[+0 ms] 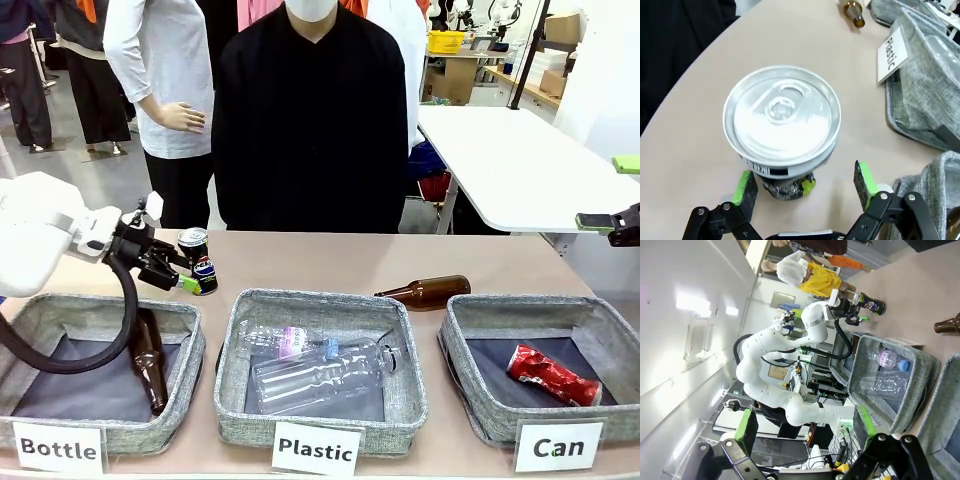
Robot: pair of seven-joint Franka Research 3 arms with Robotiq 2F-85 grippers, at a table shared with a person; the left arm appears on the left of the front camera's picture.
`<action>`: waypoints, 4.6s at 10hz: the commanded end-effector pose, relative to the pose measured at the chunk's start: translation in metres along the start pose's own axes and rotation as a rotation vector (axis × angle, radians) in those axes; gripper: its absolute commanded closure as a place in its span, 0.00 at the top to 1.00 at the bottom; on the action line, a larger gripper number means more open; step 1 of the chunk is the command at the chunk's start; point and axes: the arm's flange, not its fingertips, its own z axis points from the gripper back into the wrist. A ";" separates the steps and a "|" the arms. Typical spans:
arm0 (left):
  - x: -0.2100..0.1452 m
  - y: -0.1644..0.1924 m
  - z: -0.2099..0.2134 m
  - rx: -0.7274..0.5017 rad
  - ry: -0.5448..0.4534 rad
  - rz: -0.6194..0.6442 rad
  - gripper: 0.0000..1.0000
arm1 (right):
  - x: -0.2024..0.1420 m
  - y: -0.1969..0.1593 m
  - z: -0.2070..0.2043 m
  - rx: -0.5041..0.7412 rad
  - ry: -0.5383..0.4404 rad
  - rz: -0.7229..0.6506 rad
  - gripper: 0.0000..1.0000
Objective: Sort the can waste into the basket.
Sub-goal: Pick up the can waste from the table and place it in the right Fabric basket.
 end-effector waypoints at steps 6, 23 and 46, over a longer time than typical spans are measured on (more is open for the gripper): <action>0.010 0.001 -0.008 0.011 -0.191 -0.028 1.00 | 0.002 0.001 0.003 -0.002 0.010 0.018 1.00; 0.025 -0.119 0.205 0.054 -0.342 -0.252 0.00 | 0.002 0.001 0.003 -0.002 0.010 0.018 1.00; -0.048 -0.216 0.481 0.293 -0.144 -0.211 0.40 | 0.002 0.001 0.003 -0.002 0.010 0.018 1.00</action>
